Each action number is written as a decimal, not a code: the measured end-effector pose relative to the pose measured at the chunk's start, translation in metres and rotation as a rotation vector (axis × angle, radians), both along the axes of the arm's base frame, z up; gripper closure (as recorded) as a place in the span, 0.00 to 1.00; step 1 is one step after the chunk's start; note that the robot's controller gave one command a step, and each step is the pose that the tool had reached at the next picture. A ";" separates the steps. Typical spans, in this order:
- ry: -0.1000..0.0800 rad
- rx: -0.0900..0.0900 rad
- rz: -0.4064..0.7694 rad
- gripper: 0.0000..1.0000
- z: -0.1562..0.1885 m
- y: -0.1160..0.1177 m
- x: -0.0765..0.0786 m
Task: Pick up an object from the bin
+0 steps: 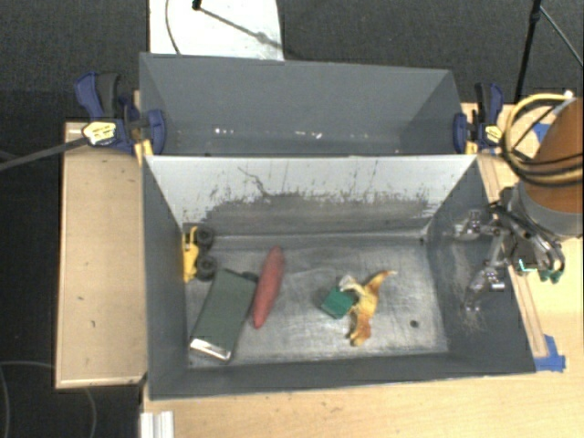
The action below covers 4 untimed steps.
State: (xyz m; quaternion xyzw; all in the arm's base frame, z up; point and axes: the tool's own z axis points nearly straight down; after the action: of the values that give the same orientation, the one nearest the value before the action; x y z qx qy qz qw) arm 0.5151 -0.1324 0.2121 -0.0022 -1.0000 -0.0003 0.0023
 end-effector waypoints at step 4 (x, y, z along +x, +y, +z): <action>-0.007 -0.001 0.062 0.00 -0.082 0.097 0.027</action>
Offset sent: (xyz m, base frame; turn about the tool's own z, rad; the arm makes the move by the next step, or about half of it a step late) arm 0.0234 0.0835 -0.1421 0.0204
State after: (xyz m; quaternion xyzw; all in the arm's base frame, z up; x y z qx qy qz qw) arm 0.5419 -0.0350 0.1303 0.0286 -0.9996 0.0000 -0.0010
